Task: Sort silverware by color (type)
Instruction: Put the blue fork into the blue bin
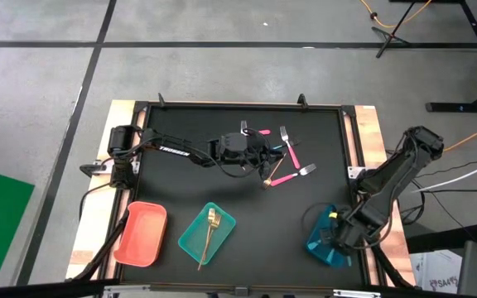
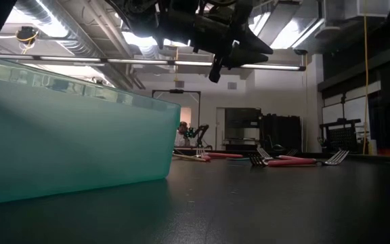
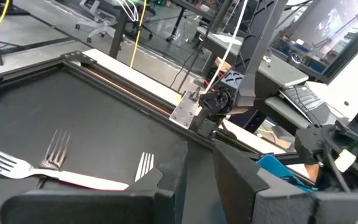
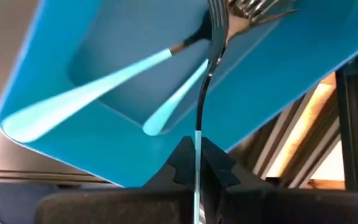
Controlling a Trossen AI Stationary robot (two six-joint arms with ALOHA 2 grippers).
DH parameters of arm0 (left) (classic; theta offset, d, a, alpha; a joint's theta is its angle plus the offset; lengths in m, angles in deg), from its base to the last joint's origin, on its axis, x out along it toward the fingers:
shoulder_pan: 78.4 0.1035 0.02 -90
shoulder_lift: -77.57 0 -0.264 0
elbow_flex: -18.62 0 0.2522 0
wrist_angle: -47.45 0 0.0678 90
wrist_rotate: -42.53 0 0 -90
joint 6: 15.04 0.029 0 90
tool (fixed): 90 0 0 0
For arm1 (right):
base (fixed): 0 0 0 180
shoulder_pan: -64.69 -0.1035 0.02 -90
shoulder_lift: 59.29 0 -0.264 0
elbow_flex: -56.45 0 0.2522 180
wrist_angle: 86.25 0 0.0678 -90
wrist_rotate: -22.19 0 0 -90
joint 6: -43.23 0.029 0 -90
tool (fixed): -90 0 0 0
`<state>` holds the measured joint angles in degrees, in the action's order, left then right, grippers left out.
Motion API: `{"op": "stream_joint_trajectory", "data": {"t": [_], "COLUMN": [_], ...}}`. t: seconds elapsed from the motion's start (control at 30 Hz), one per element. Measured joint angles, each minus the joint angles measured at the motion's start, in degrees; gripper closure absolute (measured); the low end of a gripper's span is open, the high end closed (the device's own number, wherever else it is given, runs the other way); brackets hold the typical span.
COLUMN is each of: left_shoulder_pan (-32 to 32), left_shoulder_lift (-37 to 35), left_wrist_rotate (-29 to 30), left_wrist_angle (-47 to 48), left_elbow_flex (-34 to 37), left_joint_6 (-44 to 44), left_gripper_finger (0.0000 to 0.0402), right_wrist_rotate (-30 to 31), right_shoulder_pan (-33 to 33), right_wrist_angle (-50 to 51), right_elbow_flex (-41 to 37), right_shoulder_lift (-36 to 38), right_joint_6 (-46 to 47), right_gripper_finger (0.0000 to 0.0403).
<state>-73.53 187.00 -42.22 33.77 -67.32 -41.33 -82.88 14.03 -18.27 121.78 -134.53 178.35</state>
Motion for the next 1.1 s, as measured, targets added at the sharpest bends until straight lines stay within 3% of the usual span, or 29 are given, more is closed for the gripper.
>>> {"op": "stream_joint_trajectory", "data": {"t": [0.37, 1.1], "left_shoulder_pan": [0.0, 0.0], "left_shoulder_lift": [0.0, 0.0], "left_wrist_rotate": [0.0, 0.0], "left_wrist_angle": [0.0, 0.0], "left_elbow_flex": [0.0, 0.0], "left_joint_6": [3.0, 4.4], "left_gripper_finger": [0.0329, 0.0329], "right_wrist_rotate": [1.6, 2.0], "right_shoulder_pan": [4.5, 4.6], "right_wrist_angle": [5.9, 2.1], "right_elbow_flex": [0.0, 0.0], "right_shoulder_lift": [0.0, -3.1], "right_joint_6": [0.3, -0.6], "right_gripper_finger": [0.0403, 0.0401]}}
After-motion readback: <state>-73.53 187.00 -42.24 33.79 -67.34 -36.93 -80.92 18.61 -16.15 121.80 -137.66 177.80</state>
